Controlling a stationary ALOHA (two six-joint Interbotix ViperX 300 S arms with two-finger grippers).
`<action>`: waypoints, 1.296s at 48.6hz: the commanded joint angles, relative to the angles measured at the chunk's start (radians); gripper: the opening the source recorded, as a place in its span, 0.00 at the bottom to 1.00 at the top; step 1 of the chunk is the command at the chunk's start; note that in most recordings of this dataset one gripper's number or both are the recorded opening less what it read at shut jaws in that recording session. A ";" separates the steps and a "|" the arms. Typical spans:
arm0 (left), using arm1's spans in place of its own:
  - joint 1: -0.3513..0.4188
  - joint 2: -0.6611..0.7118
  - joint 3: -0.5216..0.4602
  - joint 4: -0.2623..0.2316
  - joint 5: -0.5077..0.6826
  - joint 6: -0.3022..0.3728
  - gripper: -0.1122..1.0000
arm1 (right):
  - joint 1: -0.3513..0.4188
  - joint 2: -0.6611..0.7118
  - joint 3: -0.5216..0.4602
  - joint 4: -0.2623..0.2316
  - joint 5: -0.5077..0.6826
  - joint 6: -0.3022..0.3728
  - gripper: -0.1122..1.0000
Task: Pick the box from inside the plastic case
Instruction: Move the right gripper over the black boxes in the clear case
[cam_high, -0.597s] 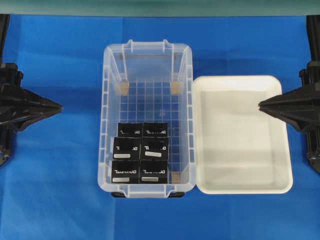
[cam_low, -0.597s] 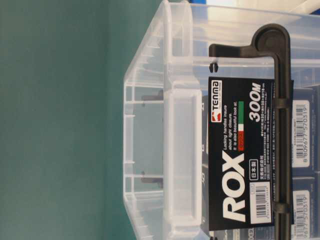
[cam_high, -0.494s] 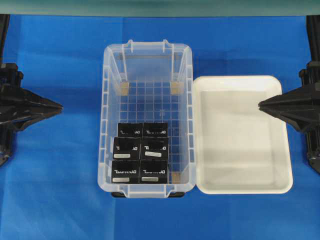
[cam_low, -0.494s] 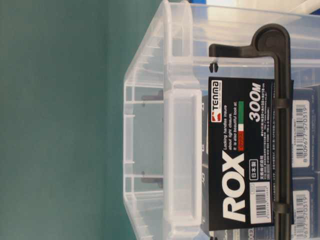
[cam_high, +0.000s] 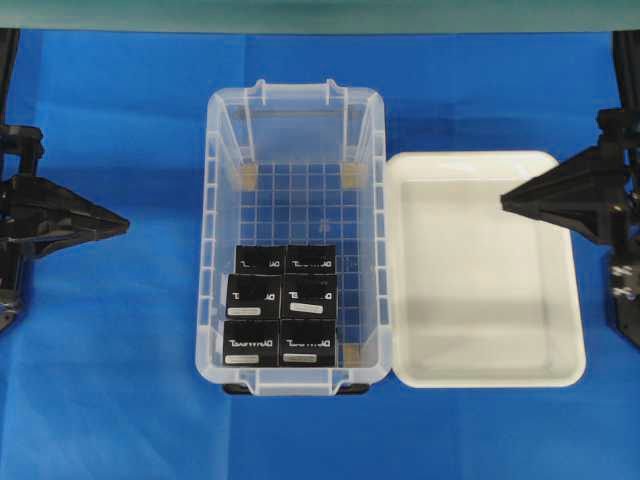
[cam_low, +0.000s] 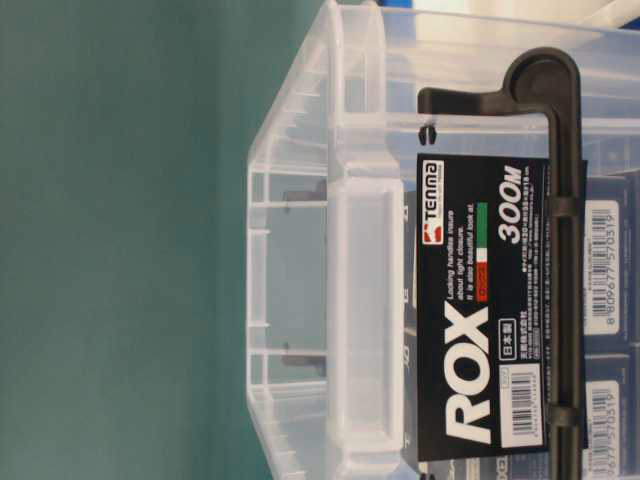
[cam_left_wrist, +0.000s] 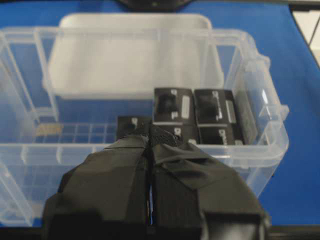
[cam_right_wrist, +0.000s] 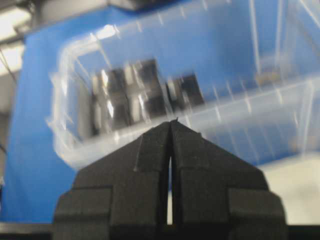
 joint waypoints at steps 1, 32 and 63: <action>0.002 0.008 -0.034 0.003 0.011 0.000 0.06 | -0.009 0.055 -0.060 0.005 0.084 0.006 0.11; -0.006 0.005 -0.064 0.003 0.109 -0.002 0.06 | 0.014 0.614 -0.534 0.029 0.594 0.003 0.11; -0.011 0.005 -0.081 0.002 0.155 -0.005 0.06 | 0.048 0.988 -0.853 0.032 0.785 -0.278 0.19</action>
